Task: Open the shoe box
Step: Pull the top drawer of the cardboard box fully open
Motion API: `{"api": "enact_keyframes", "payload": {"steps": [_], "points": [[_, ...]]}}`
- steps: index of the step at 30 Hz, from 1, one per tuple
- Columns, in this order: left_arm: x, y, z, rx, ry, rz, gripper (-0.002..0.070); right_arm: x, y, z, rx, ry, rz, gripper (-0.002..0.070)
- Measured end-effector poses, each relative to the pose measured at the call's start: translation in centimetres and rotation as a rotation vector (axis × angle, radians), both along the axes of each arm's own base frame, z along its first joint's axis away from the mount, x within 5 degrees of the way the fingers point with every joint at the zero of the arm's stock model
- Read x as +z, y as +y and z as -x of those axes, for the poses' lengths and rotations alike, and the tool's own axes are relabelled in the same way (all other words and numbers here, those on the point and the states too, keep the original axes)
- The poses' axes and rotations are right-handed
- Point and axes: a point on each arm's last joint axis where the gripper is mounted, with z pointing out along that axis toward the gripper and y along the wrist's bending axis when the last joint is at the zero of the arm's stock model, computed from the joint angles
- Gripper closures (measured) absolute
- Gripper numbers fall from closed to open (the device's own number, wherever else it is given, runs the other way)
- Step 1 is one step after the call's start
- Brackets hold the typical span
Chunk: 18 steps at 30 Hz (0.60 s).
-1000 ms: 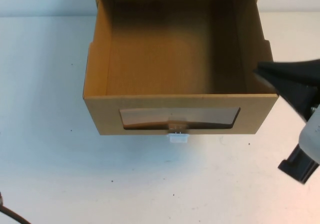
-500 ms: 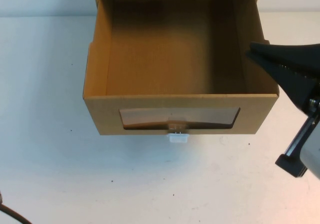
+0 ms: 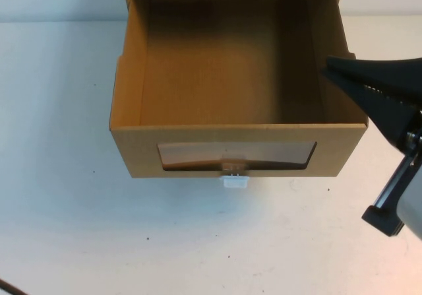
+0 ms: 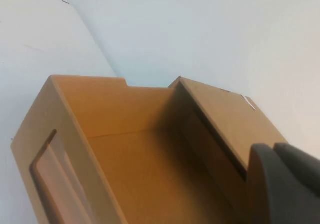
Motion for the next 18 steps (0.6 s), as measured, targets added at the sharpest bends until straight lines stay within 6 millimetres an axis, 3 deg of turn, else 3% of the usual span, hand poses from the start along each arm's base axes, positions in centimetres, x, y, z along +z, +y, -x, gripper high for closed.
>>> {"api": "enact_keyframes", "payload": {"steps": [5,8,13,18], "points": [[-0.1,1.2,0.9,0.064,-0.167,-0.237,0.0680,0.0,0.0,0.0,0.000,-0.002,0.001,0.0689],[-1.6,1.6,1.4,0.096,-0.237,-0.252,0.0680,0.0,0.0,0.0,0.000,-0.002,0.001,0.0690],[-6.1,1.7,2.0,0.123,-0.286,-0.174,0.0680,0.0,0.0,0.0,0.000,-0.002,0.001,0.0690],[-12.2,1.7,2.1,0.143,-0.197,-0.058,0.0680,0.0,0.0,0.0,0.000,-0.002,0.001,0.0689]]}}
